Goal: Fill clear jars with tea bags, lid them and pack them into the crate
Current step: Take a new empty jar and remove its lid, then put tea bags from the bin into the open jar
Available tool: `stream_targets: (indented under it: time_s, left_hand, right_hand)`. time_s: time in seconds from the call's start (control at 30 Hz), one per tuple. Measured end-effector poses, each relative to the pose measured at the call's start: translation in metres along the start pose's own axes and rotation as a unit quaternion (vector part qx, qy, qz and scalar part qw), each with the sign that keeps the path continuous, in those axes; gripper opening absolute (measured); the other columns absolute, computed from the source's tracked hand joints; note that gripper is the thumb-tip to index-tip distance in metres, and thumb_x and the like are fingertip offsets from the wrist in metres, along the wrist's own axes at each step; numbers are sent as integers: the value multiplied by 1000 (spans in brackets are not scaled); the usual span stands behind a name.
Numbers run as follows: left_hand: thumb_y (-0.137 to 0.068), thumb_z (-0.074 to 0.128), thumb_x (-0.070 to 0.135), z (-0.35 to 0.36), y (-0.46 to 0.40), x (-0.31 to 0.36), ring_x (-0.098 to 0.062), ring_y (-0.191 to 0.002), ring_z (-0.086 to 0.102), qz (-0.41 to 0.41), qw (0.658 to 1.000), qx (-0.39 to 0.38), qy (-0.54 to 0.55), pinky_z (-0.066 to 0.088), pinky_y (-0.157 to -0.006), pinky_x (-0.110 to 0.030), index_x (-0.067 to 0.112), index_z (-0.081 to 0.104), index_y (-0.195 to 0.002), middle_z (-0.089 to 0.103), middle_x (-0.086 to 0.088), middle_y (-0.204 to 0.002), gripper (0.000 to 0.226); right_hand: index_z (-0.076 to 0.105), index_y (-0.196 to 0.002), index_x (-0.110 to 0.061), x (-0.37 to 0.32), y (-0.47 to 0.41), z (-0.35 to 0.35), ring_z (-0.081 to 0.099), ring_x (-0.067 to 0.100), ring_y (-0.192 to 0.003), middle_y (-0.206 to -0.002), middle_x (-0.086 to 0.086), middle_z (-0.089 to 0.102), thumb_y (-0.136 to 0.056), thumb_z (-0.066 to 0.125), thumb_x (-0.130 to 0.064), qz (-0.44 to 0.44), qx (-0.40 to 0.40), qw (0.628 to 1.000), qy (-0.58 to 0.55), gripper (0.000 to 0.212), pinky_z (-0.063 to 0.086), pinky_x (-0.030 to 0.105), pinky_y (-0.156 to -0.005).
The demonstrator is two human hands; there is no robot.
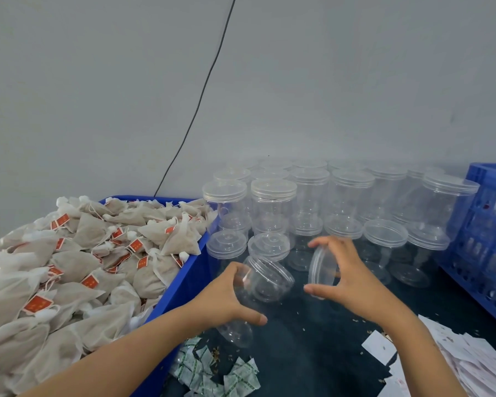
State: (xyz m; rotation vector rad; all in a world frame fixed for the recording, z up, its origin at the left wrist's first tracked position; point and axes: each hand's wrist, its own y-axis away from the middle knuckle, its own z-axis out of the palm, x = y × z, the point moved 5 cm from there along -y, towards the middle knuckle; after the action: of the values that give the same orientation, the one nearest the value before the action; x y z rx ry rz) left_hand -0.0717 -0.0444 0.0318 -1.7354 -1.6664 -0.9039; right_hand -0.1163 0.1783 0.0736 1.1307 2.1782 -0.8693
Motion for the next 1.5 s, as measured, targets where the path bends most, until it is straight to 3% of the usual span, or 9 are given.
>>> stream_targets:
  time_s: [0.07,0.13,0.47,0.67,0.8,1.1,1.23,1.33,1.5]
  left_hand:
    - [-63,90,32,7,-1,2,-4,-119,46,-3,998,-18,58,41,-90,-20,35,36,-126,48,16,-129,83]
    - [-61,91,30,11,0,3,-5,-122,45,-3,995,-33,90,41,-93,-22,38,38,-123,48,20,-130,83]
    - [-58,92,13,24,-2,-2,-7,-126,50,2,990,-113,80,43,-107,-28,38,46,-123,51,17,-134,84]
    - [-59,91,36,33,-2,-7,0,-125,44,43,991,-106,-65,35,-102,-17,40,38,-131,47,24,-134,89]
    - [-63,89,37,28,-2,-9,-10,-123,50,34,991,-83,-97,42,-105,-30,34,40,-134,50,16,-136,87]
    - [-61,88,44,17,-1,-4,-12,-118,52,8,996,-37,-85,44,-99,-26,35,7,-147,48,3,-139,118]
    - [-62,80,60,8,6,8,-2,-116,51,42,997,-6,-64,45,-103,-30,35,25,-142,48,17,-133,101]
    - [-62,72,69,-12,14,20,1,-110,55,59,995,26,-77,49,-96,-27,31,46,-131,54,19,-127,83]
    - [-84,72,31,-98,21,26,0,-83,62,75,958,218,-169,54,-76,-22,33,61,-89,66,16,-96,13]
  right_hand:
    - [37,-106,-34,21,-1,8,49,3,-93,-113,-9,33,-70,82,-36,85,-40,994,51,58,40,10,-64]
    - [35,-100,-28,42,-1,19,50,6,-84,-108,-6,35,-69,83,-37,147,-81,984,62,58,36,14,-57]
    - [30,-87,-23,63,6,27,37,11,-73,-96,-3,37,-62,85,-28,191,-177,963,63,61,32,22,-57]
    - [35,-83,-23,60,15,17,41,10,-75,-104,-4,40,-67,83,-31,222,-232,925,205,51,35,21,-58]
    - [36,-78,-26,61,17,24,47,15,-90,-110,-5,40,-68,81,-41,242,-252,900,262,49,38,20,-61]
    - [49,-99,-26,43,8,29,51,16,-107,-119,-1,47,-79,74,-37,195,-183,945,188,34,46,24,-84]
    - [57,-92,-26,11,1,14,57,3,-96,-105,-10,60,-91,62,-22,97,-48,991,82,7,47,17,-77]
    - [60,-88,-28,-15,0,13,58,-4,-89,-94,-13,64,-92,60,-16,52,-2,998,24,13,41,10,-68]
    - [64,-82,-20,-42,2,19,60,-7,-81,-85,-9,68,-90,60,-6,18,30,999,-41,17,42,6,-66]
